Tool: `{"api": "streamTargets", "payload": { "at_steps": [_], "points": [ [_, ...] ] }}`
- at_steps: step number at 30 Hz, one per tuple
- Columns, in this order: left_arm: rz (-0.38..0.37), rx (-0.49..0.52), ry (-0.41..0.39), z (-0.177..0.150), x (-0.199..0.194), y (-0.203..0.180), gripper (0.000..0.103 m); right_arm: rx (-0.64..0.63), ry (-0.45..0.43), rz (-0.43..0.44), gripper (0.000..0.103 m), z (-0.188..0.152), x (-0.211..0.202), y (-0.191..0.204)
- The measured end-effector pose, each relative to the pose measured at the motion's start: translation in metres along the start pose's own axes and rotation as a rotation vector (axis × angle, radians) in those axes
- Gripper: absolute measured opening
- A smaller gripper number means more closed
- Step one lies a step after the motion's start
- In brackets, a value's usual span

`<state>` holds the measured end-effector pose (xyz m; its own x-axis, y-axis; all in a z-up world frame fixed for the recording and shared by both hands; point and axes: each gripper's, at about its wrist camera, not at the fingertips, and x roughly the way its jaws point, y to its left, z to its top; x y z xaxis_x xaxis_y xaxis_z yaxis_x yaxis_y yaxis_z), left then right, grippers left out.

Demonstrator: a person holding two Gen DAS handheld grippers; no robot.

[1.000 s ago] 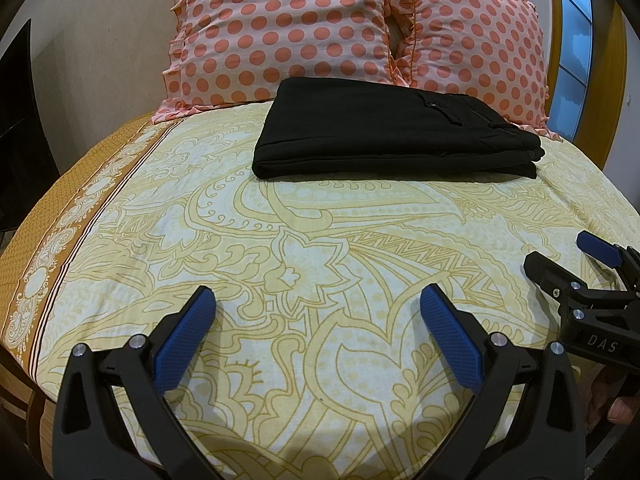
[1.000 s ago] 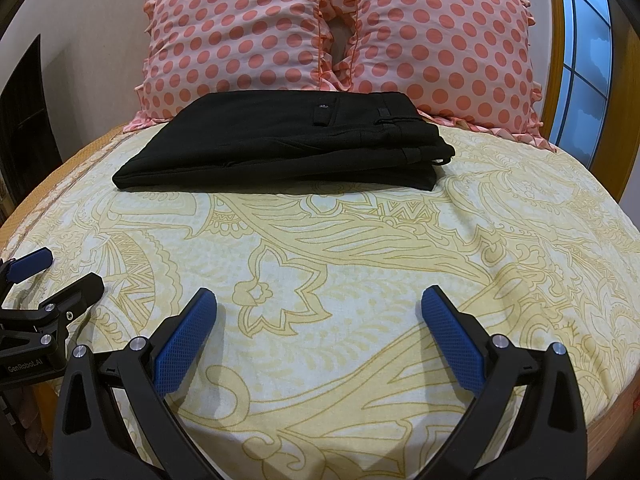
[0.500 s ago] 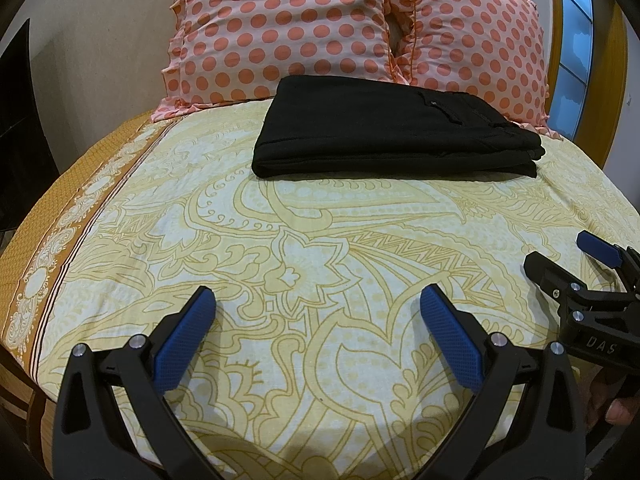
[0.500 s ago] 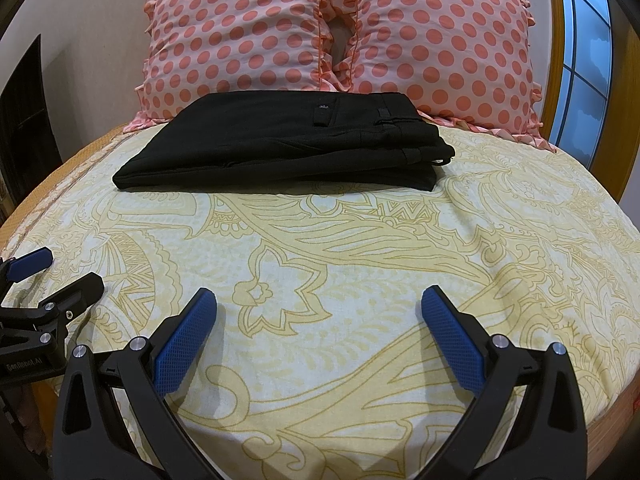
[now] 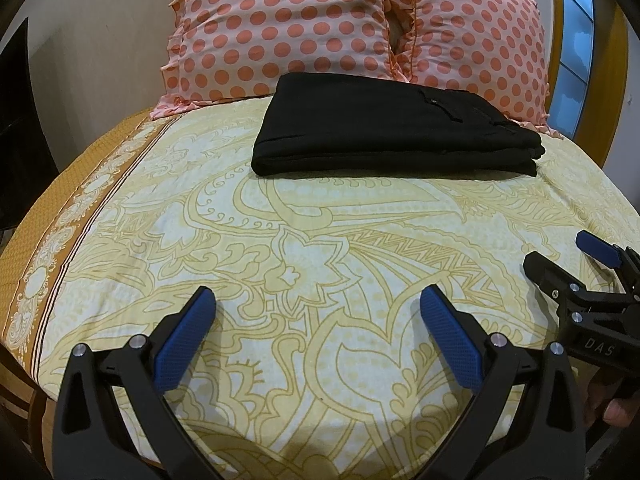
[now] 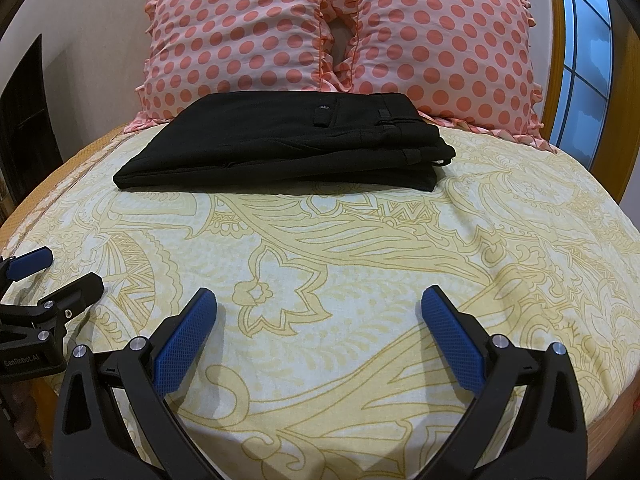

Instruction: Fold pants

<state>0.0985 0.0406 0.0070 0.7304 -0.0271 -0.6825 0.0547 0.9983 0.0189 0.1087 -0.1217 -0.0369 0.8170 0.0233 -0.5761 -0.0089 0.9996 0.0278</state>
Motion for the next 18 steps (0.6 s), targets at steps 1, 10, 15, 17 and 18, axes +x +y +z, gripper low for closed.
{"api": "streamTargets", "payload": {
  "at_steps": [1, 10, 15, 17, 18],
  "points": [
    [0.0, 0.0, 0.002, -0.001, -0.0002, -0.0004, 0.101, 0.0, 0.0, 0.0, 0.102, 0.0, 0.0, 0.0],
    [-0.015, 0.013, 0.0, -0.0027, -0.0004, -0.0004, 0.101, 0.001, -0.001, -0.001, 0.102, -0.0002, 0.0001, 0.0002],
    [-0.013, 0.012, 0.002, -0.0027, -0.0005, -0.0009, 0.101, 0.001, -0.001, -0.001, 0.102, -0.0001, 0.0004, 0.0004],
    [-0.014, 0.013, 0.0, -0.0029, -0.0006, -0.0004, 0.101, 0.001, -0.001, -0.001, 0.102, -0.0001, 0.0004, 0.0004],
    [-0.014, 0.012, 0.001, -0.0025, -0.0006, -0.0001, 0.101, 0.001, -0.001, -0.001, 0.102, -0.0005, 0.0002, 0.0001]
  ]
}}
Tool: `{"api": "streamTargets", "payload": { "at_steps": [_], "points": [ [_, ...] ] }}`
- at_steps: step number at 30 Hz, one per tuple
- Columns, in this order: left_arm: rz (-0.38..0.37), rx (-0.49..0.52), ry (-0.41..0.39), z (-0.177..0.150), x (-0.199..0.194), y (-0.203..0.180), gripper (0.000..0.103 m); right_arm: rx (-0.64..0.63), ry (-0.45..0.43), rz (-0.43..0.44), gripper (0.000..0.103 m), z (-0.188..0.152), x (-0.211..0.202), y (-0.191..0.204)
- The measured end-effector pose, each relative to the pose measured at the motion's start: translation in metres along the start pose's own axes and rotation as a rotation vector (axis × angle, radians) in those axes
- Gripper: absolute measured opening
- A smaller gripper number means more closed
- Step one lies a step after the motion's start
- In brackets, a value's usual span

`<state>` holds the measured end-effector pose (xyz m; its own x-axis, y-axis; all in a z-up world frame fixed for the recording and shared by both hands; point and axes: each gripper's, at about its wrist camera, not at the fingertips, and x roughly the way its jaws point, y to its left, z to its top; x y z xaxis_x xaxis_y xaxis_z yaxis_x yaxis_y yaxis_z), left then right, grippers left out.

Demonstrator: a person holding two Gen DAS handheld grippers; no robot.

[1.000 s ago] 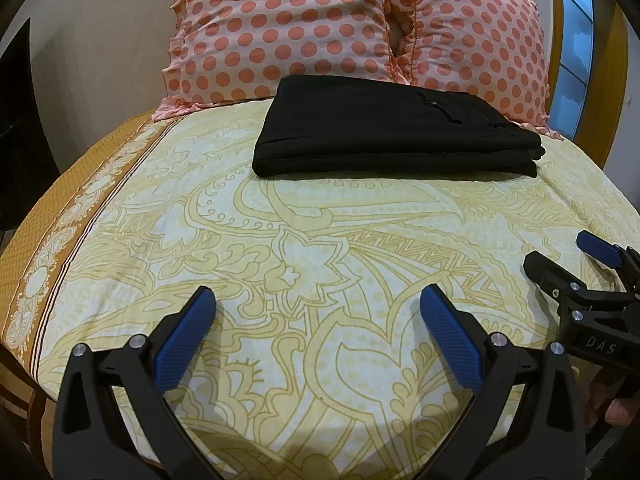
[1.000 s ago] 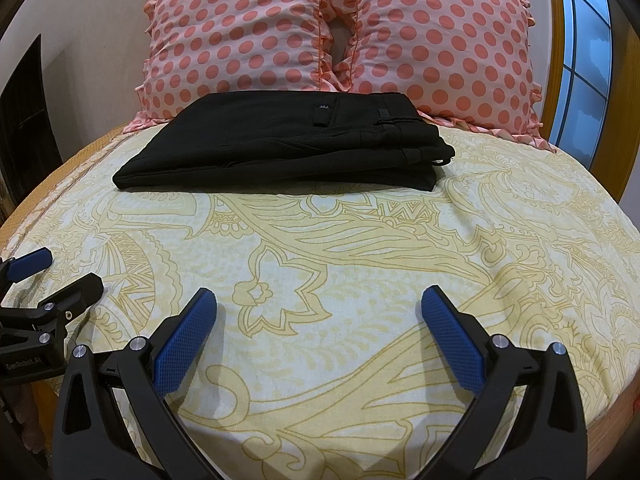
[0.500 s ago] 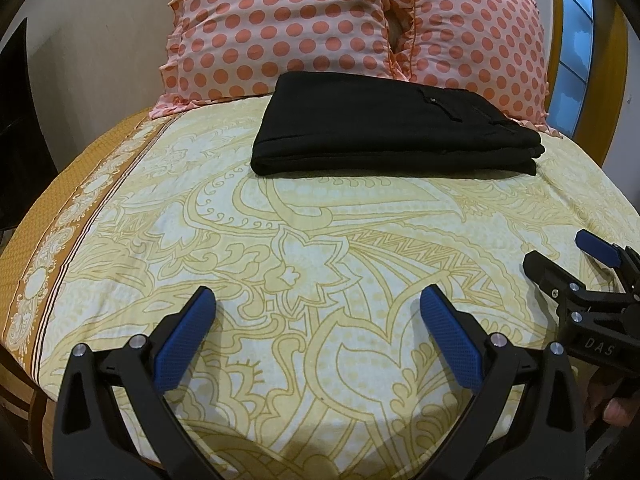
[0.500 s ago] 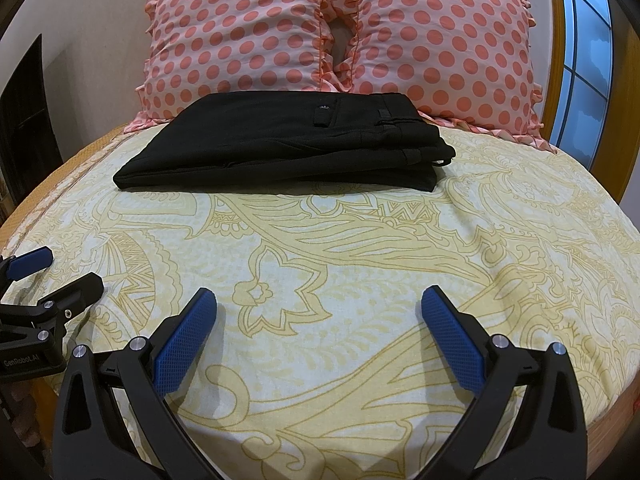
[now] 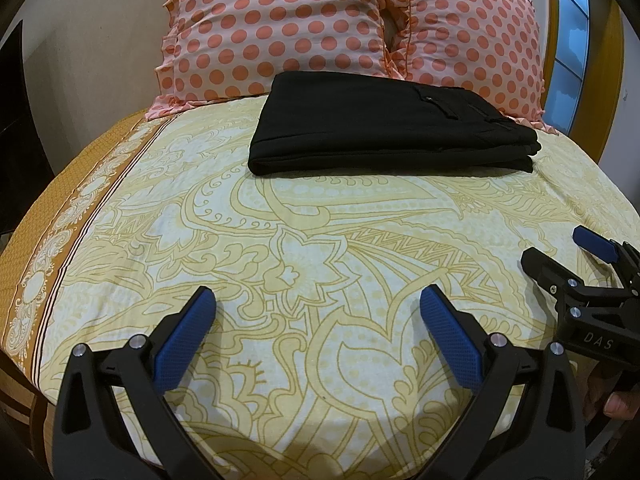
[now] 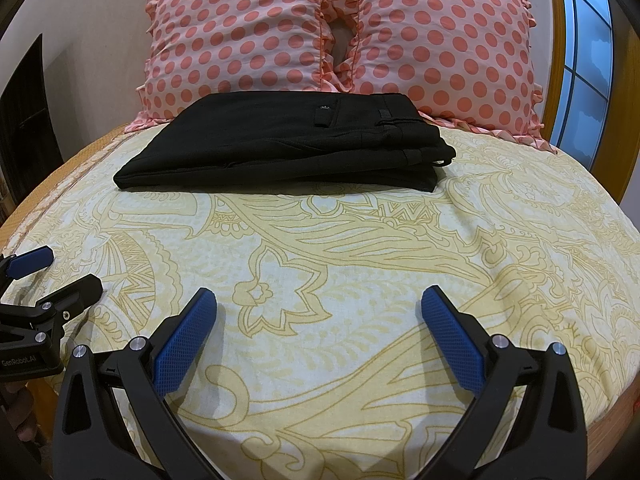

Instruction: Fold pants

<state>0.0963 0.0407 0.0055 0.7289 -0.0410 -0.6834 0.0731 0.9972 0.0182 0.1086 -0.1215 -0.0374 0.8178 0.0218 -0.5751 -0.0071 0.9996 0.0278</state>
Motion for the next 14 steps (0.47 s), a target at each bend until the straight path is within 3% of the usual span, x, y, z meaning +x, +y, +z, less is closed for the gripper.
{"api": "streamTargets", "payload": {
  "at_steps": [14],
  "points": [
    [0.002, 0.003, 0.0, -0.0004, 0.0006, 0.0003, 0.101, 0.0, -0.001, 0.0, 0.102, 0.0, 0.0004, 0.0003]
  ]
}}
